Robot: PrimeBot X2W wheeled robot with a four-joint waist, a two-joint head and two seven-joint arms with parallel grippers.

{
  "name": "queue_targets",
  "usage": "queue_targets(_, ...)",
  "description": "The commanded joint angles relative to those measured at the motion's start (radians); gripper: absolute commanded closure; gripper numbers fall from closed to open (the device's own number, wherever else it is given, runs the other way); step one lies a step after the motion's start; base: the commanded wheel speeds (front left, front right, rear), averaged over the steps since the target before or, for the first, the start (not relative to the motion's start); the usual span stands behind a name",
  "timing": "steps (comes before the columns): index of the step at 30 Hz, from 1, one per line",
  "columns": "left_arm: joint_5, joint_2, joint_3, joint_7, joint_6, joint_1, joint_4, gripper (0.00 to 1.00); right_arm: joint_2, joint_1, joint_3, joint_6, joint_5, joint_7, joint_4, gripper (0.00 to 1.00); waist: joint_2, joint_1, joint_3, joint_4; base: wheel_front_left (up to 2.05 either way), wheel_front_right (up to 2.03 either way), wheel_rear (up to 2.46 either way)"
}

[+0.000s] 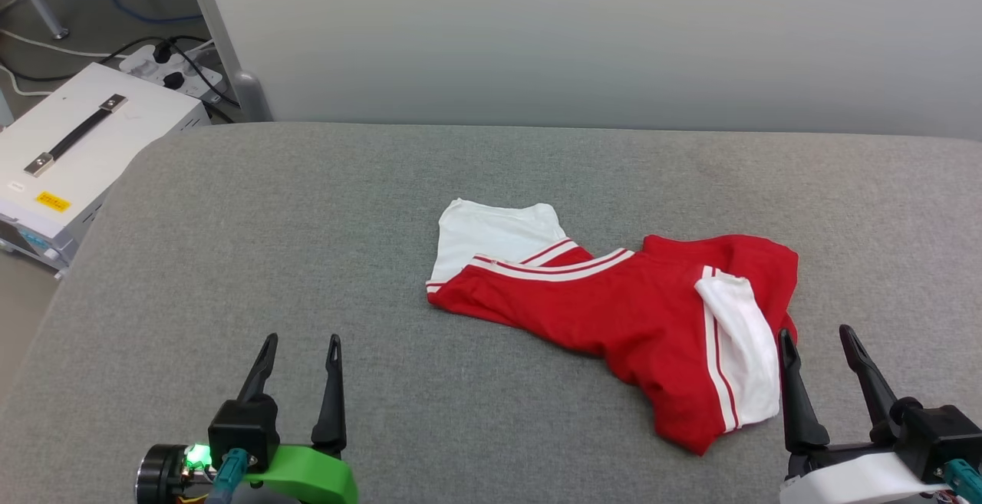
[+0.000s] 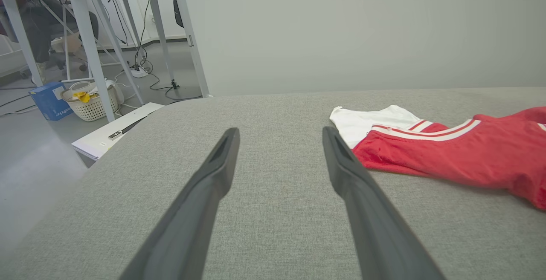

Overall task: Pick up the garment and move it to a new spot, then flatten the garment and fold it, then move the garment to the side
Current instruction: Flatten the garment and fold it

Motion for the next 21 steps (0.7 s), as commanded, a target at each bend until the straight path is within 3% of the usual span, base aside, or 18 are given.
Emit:
queue_targets(1, 0.015, -0.006, 0.008, -0.006, -0.009, 0.018, 0.005, 0.00, -0.002, 0.007, -0.001, -0.001, -0.008, -0.005, 0.003, 0.00, 0.0057, 0.0000, 0.000, 0.001, 0.00, 0.00, 0.00)
queue_targets(8, 0.038, -0.026, 0.030, -0.006, -0.031, 0.017, 0.014, 0.00, -0.002, -0.027, -0.013, -0.001, -0.040, -0.005, -0.024, 0.00, 0.0057, 0.0000, 0.004, 0.004, 0.00, 0.00, 0.00)
queue_targets(14, 0.050, -0.039, 0.048, -0.006, -0.046, -0.008, 0.014, 0.00, -0.009, -0.165, -0.041, -0.001, -0.121, -0.005, -0.114, 0.00, 0.0057, 0.0000, 0.036, 0.000, 0.00, 0.00, 0.00)
queue_targets(17, 0.056, -0.046, 0.056, -0.006, -0.052, -0.020, 0.012, 0.00, -0.059, -0.245, -0.035, -0.001, -0.119, -0.005, -0.135, 0.00, 0.0057, 0.0000, 0.053, -0.001, 0.00, 0.00, 0.00)
queue_targets(21, 0.063, -0.053, 0.066, -0.006, -0.060, -0.030, 0.009, 0.00, -0.178, -0.330, 0.027, -0.001, -0.083, -0.005, -0.109, 0.00, 0.0057, 0.0000, 0.073, -0.003, 0.00, 0.00, 0.00)
